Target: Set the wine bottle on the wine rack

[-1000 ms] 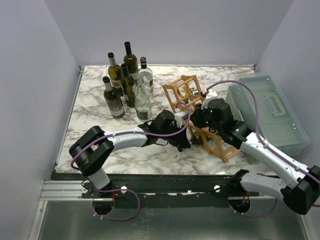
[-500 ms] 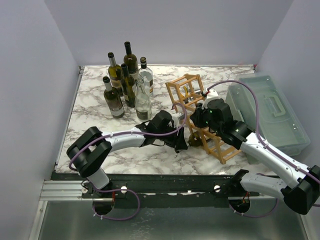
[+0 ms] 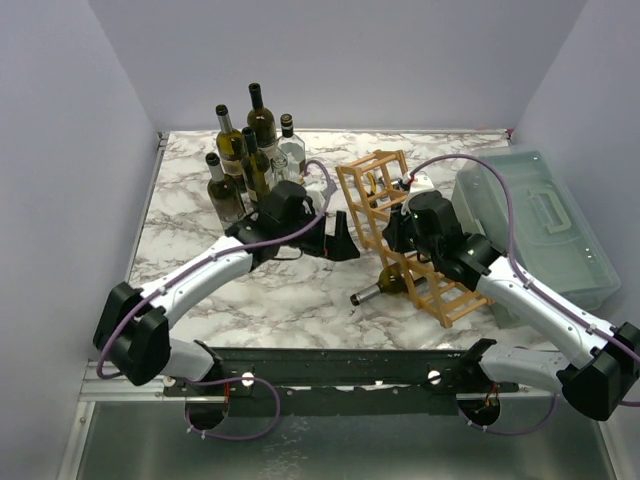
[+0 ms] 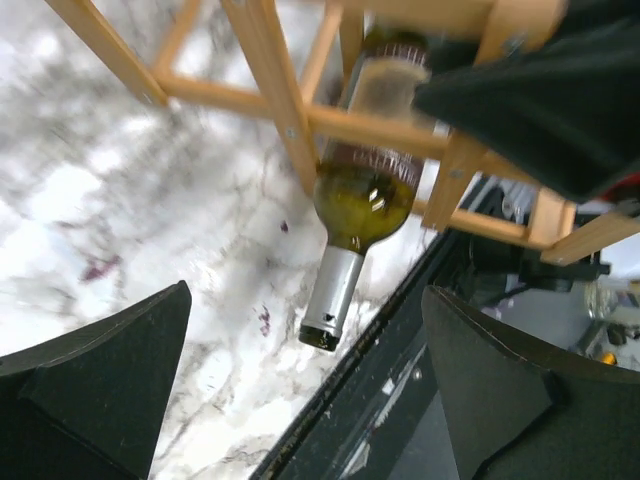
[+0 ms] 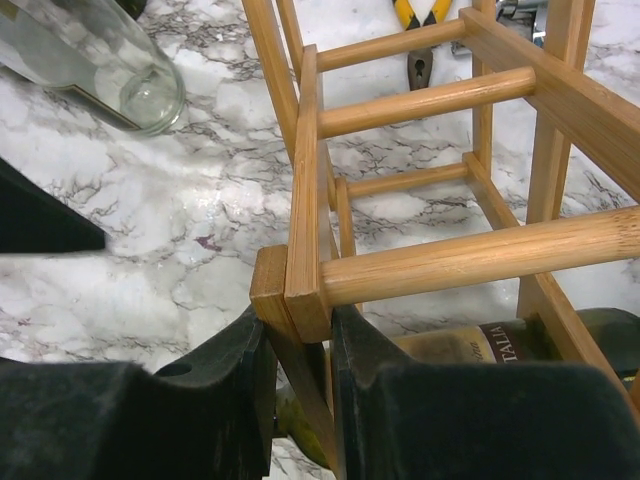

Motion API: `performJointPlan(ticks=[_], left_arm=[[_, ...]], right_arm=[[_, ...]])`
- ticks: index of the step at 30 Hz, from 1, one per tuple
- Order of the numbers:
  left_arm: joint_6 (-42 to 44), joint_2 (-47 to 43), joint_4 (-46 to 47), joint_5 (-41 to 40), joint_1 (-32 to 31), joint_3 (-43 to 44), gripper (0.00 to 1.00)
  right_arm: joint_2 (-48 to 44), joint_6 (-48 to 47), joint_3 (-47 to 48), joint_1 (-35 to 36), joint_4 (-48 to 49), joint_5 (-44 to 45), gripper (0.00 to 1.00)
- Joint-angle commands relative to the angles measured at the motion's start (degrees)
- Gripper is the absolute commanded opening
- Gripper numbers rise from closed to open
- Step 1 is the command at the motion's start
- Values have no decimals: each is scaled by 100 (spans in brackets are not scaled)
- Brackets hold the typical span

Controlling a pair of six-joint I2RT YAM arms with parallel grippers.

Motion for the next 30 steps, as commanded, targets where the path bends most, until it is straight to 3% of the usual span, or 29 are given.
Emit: performJointPlan(ticks=[1,5,15,26,30], left_arm=[[886,-569,-1419,-222,522,1043,99],[1271,-746,-2051,-1135,609,1882,99],[1461,-1438,-1972,-3399,616,2184,99],[1942,-2049,-1800,-4255,615,1912,99],[2055,-2225,-1673,-4507,616,1788,99]], right_arm=[[48,48,288,-12,-586,339,24],[105,-43,598,-13,-727,349,45],[450,-429,1570,-7,-916,367,76],[686,-465,2210,-7,-1033,195,81],[712,-413,2161,1,-543,-471,82]])
